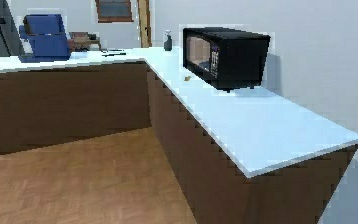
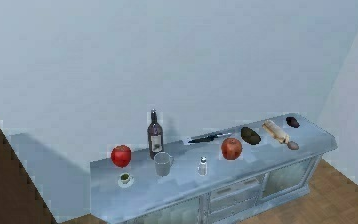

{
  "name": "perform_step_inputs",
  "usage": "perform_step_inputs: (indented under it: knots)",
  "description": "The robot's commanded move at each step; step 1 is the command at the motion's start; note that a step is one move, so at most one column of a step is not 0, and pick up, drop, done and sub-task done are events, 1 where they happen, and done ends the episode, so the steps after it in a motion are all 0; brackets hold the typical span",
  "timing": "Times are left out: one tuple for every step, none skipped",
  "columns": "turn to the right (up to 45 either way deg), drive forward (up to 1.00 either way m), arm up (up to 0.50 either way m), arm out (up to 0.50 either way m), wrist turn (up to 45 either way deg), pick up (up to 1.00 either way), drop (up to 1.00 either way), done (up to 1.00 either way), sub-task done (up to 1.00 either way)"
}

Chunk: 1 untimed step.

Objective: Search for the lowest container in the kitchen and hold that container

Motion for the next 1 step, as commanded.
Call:
perform_step_inputs:
  knots:
    - [0.0, 0.00, 0.50, 0.00, 0.0, 0.00, 0.00, 0.00, 0.00]
